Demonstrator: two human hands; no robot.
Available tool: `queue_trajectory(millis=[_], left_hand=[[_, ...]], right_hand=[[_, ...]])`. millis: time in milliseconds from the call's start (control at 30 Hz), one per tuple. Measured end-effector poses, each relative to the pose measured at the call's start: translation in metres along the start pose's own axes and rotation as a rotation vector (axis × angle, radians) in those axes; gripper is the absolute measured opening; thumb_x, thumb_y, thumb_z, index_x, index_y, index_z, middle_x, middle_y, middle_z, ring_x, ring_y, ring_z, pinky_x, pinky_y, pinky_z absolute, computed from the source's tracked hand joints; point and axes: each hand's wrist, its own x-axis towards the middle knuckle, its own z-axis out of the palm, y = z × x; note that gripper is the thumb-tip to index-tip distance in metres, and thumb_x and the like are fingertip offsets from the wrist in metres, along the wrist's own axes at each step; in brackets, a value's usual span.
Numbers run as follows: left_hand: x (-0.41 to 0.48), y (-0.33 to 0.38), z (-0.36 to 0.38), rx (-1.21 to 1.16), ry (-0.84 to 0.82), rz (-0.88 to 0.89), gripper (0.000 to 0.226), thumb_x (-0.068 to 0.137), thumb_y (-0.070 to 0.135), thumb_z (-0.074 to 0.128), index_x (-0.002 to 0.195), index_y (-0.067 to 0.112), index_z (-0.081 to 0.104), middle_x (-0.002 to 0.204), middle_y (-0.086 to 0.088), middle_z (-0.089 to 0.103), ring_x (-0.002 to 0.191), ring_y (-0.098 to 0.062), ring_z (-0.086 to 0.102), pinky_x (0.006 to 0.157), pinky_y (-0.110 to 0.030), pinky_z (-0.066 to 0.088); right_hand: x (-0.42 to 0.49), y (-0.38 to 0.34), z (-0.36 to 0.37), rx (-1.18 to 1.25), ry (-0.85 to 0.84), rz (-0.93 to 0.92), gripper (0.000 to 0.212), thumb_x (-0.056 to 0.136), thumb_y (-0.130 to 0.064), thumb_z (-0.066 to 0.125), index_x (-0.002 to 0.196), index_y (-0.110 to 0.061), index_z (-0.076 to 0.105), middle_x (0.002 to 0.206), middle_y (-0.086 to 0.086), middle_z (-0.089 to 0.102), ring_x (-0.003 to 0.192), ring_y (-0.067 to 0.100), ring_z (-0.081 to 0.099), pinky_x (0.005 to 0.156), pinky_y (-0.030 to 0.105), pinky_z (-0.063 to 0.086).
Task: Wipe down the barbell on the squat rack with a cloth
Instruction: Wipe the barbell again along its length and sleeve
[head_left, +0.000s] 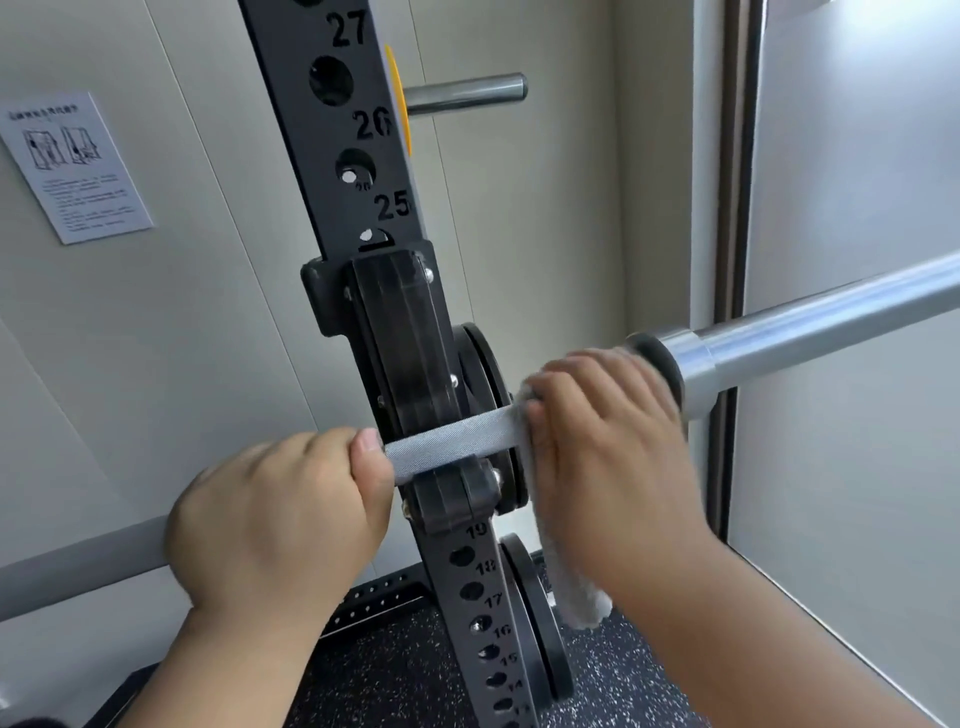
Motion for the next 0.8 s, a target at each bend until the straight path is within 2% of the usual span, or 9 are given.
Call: queue_trajectory(millis=[100, 167, 200, 267, 367, 467, 533, 667, 800], left_hand=[[-0.003, -0.002, 0.003, 0.006, 0.063, 0.035, 0.052, 0.102, 0.031, 0.03, 0.056, 0.016, 0.05, 0.049, -0.007, 0.048, 0.043, -0.035, 0.05, 0.057, -0.029, 0.021], [-0.003, -0.003, 0.004, 0.015, 0.086, 0.046, 0.053, 0.103, 0.031, 0.029, 0.058, 0.016, 0.05, 0.05, -0.007, 0.047, 0.044, -0.035, 0.051, 0.057, -0.029, 0.02], [-0.003, -0.003, 0.004, 0.015, 0.095, 0.049, 0.052, 0.104, 0.031, 0.029, 0.058, 0.016, 0.05, 0.05, -0.007, 0.047, 0.044, -0.035, 0.051, 0.057, -0.029, 0.02], [-0.004, -0.002, 0.005, 0.013, 0.102, 0.051, 0.05, 0.103, 0.031, 0.031, 0.058, 0.016, 0.049, 0.05, -0.007, 0.047, 0.044, -0.035, 0.05, 0.057, -0.029, 0.02], [-0.003, -0.002, 0.004, 0.023, 0.098, 0.035, 0.048, 0.102, 0.03, 0.033, 0.058, 0.017, 0.048, 0.05, -0.008, 0.047, 0.043, -0.035, 0.049, 0.056, -0.03, 0.021], [-0.004, -0.001, 0.003, 0.024, 0.081, 0.022, 0.047, 0.1, 0.03, 0.034, 0.058, 0.016, 0.051, 0.05, -0.008, 0.048, 0.044, -0.036, 0.05, 0.056, -0.03, 0.023], [-0.003, -0.001, 0.002, 0.019, 0.087, 0.043, 0.048, 0.101, 0.03, 0.034, 0.059, 0.015, 0.051, 0.05, -0.008, 0.047, 0.044, -0.036, 0.049, 0.056, -0.03, 0.023], [-0.005, -0.001, 0.003, 0.003, 0.115, 0.051, 0.048, 0.102, 0.03, 0.032, 0.059, 0.017, 0.046, 0.05, -0.007, 0.045, 0.043, -0.035, 0.048, 0.056, -0.029, 0.023], [-0.003, 0.001, 0.003, -0.018, 0.112, 0.032, 0.041, 0.099, 0.029, 0.034, 0.06, 0.021, 0.041, 0.049, -0.007, 0.044, 0.043, -0.035, 0.046, 0.057, -0.029, 0.022]], right_hand=[[-0.02, 0.0, 0.004, 0.039, -0.056, -0.201, 0.046, 0.106, -0.019, 0.041, 0.148, -0.012, 0.059, 0.149, 0.007, 0.061, 0.145, 0.031, 0.05, 0.125, 0.052, 0.033], [-0.022, 0.016, 0.0, -0.054, -0.097, -0.285, 0.055, 0.108, -0.023, 0.026, 0.159, -0.01, 0.043, 0.16, 0.012, 0.05, 0.153, 0.033, 0.039, 0.129, 0.05, 0.026], [-0.02, 0.024, -0.002, -0.121, -0.108, -0.263, 0.056, 0.108, -0.023, 0.029, 0.162, -0.009, 0.037, 0.162, 0.014, 0.047, 0.155, 0.033, 0.036, 0.131, 0.05, 0.022], [-0.014, 0.031, -0.005, -0.232, -0.094, -0.142, 0.058, 0.107, -0.025, 0.04, 0.161, -0.004, 0.037, 0.161, 0.018, 0.048, 0.155, 0.036, 0.035, 0.132, 0.05, 0.018], [-0.011, 0.01, -0.002, -0.172, -0.122, -0.065, 0.066, 0.106, -0.042, 0.039, 0.156, 0.0, 0.043, 0.153, 0.02, 0.053, 0.149, 0.043, 0.041, 0.13, 0.056, 0.019], [-0.015, -0.003, 0.003, -0.104, -0.172, -0.261, 0.063, 0.095, -0.023, 0.053, 0.156, -0.01, 0.048, 0.146, 0.017, 0.057, 0.139, 0.043, 0.048, 0.128, 0.055, 0.022], [-0.01, 0.012, -0.005, -0.151, -0.185, -0.333, 0.061, 0.092, -0.013, 0.051, 0.153, -0.014, 0.052, 0.14, 0.014, 0.061, 0.133, 0.039, 0.054, 0.127, 0.051, 0.025], [-0.008, 0.037, -0.024, -0.267, -0.102, -0.143, 0.039, 0.102, -0.01, 0.046, 0.138, -0.009, 0.062, 0.135, 0.01, 0.066, 0.134, 0.035, 0.058, 0.129, 0.053, 0.024], [-0.019, 0.023, -0.009, -0.279, -0.079, -0.085, 0.05, 0.099, -0.009, 0.059, 0.148, 0.001, 0.053, 0.146, 0.02, 0.059, 0.148, 0.043, 0.045, 0.132, 0.056, 0.012]])
